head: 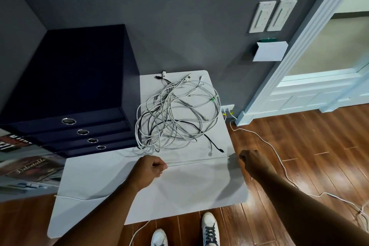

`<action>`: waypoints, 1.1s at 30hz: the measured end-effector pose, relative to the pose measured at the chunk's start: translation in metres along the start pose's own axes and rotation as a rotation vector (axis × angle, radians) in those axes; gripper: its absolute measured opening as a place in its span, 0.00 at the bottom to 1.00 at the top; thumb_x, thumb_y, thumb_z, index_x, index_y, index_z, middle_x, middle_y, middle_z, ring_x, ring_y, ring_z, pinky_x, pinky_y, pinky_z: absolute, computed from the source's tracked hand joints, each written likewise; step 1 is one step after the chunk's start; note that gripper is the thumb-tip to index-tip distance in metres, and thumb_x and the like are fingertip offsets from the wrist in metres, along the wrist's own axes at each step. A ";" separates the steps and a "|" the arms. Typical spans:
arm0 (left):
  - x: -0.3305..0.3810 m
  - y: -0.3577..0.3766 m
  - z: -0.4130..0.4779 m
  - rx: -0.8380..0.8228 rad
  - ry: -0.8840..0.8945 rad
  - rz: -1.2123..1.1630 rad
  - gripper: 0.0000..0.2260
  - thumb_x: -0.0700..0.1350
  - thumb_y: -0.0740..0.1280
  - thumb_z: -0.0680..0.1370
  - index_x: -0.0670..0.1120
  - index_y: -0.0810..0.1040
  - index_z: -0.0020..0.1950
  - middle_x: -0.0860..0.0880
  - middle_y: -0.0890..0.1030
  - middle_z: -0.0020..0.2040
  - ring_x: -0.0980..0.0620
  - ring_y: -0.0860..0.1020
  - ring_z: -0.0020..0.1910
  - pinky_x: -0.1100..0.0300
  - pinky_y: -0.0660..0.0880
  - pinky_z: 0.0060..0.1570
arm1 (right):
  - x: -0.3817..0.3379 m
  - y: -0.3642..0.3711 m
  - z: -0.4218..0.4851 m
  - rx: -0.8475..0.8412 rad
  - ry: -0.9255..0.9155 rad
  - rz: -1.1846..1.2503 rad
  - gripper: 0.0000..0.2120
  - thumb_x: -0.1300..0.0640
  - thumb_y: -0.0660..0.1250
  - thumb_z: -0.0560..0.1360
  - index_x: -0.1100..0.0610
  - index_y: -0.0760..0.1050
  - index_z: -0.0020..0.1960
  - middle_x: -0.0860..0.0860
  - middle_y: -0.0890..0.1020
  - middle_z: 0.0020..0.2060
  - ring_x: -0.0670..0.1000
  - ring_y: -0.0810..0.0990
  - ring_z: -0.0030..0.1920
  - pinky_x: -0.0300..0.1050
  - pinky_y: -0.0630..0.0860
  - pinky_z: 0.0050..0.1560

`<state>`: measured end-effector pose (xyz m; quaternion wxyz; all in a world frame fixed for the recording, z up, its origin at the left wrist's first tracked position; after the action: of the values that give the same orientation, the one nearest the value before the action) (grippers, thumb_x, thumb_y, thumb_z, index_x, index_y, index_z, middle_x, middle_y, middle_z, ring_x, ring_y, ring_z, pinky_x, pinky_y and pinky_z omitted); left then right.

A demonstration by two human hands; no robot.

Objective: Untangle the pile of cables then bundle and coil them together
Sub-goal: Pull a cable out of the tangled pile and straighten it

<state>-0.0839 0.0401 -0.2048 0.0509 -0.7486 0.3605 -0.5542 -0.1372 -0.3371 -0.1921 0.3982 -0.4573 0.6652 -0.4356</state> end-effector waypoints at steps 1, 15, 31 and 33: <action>0.000 0.000 0.000 -0.003 -0.006 -0.008 0.05 0.42 0.72 0.78 0.50 0.85 0.43 0.51 0.85 0.38 0.51 0.84 0.41 0.57 0.83 0.46 | 0.001 0.001 0.001 0.007 0.012 0.000 0.09 0.58 0.62 0.81 0.52 0.81 0.53 0.47 0.80 0.42 0.47 0.76 0.37 0.35 0.66 0.33; 0.026 0.009 -0.005 0.017 0.076 0.138 0.02 0.47 0.73 0.76 0.53 0.85 0.44 0.58 0.85 0.39 0.60 0.82 0.41 0.59 0.80 0.47 | -0.100 -0.079 -0.044 0.583 -0.236 0.472 0.16 0.71 0.62 0.68 0.57 0.79 0.50 0.53 0.78 0.47 0.54 0.77 0.49 0.49 0.74 0.49; 0.007 -0.034 -0.040 0.143 0.175 0.267 0.09 0.52 0.70 0.78 0.50 0.85 0.53 0.56 0.85 0.47 0.59 0.81 0.45 0.61 0.78 0.49 | -0.212 0.015 -0.040 -0.075 -0.546 0.251 0.14 0.54 0.58 0.81 0.50 0.78 0.63 0.50 0.82 0.58 0.53 0.80 0.58 0.44 0.74 0.59; 0.007 -0.039 -0.043 0.147 0.198 0.248 0.09 0.51 0.70 0.78 0.49 0.86 0.53 0.55 0.85 0.48 0.59 0.81 0.46 0.60 0.79 0.50 | -0.208 0.015 -0.037 -0.078 -0.526 0.229 0.14 0.55 0.58 0.81 0.51 0.79 0.61 0.50 0.82 0.56 0.54 0.81 0.56 0.45 0.75 0.57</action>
<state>-0.1011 0.0789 -0.1646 0.1377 -0.6344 0.4118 -0.6395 -0.1208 -0.1269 -0.1678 0.5859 -0.4914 0.6027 -0.2280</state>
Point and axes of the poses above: each hand's wrist, its own z-axis towards the middle knuckle, its own y-axis out of the palm, x = y × z, the point moved 10 cm from there along z, towards the middle knuckle
